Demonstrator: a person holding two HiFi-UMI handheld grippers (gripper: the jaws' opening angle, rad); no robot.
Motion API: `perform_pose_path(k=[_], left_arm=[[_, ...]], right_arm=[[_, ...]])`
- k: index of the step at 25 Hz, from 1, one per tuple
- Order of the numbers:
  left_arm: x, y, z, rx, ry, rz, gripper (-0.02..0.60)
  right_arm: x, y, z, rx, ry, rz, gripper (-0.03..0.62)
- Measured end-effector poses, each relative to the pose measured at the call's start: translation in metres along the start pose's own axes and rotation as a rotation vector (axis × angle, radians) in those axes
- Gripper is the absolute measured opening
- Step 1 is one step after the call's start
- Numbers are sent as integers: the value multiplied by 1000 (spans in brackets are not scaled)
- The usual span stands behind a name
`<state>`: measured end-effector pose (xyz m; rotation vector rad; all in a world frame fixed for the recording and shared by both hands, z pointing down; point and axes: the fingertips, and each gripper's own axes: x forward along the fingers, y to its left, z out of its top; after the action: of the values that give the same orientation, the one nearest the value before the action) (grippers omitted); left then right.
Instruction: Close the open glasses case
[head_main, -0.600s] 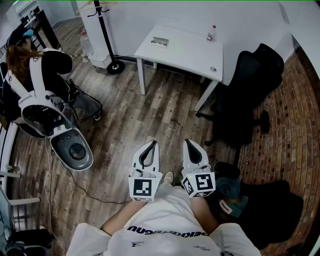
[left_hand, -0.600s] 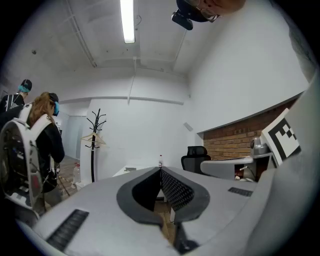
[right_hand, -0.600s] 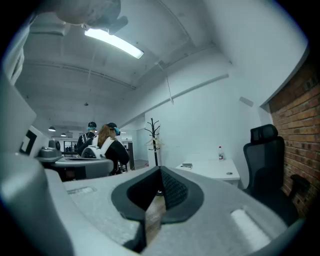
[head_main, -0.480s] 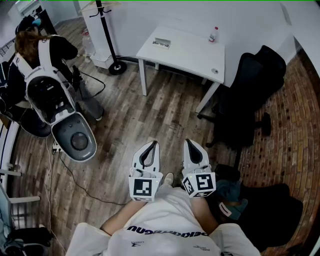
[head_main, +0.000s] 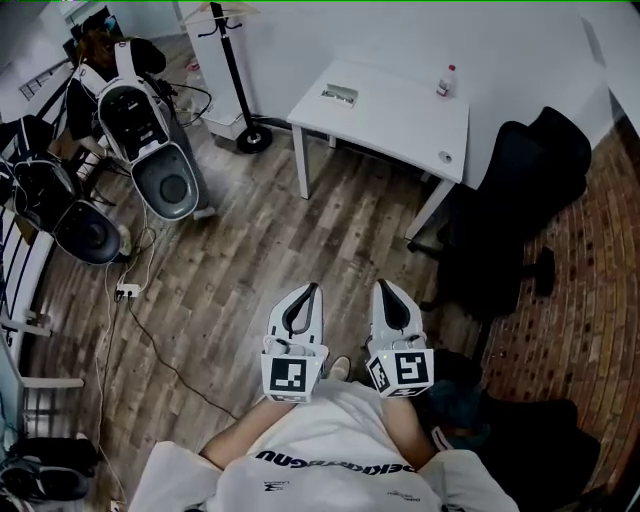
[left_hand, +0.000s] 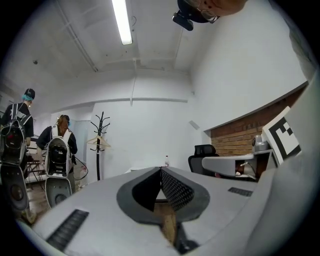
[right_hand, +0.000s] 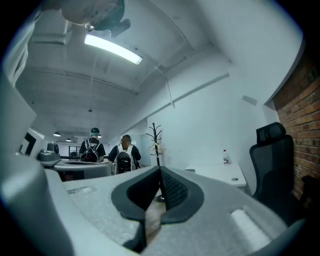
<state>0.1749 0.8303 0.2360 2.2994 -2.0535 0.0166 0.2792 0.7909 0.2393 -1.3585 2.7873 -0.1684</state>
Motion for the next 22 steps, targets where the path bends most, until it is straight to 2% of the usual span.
perform_pose_path(k=[6, 11, 17, 22], left_arm=[[19, -15, -6, 4, -2, 45, -2], [34, -20, -17, -5, 18, 65, -2], [64, -3, -33, -2, 24, 79, -2], [113, 30, -37, -13, 26, 79, -2]], right_arm=[[10, -18, -9, 19, 11, 66, 2], [22, -32, -16, 27, 31, 88, 2], [57, -41, -28, 23, 59, 100, 1], [115, -57, -30, 17, 63, 88, 1]])
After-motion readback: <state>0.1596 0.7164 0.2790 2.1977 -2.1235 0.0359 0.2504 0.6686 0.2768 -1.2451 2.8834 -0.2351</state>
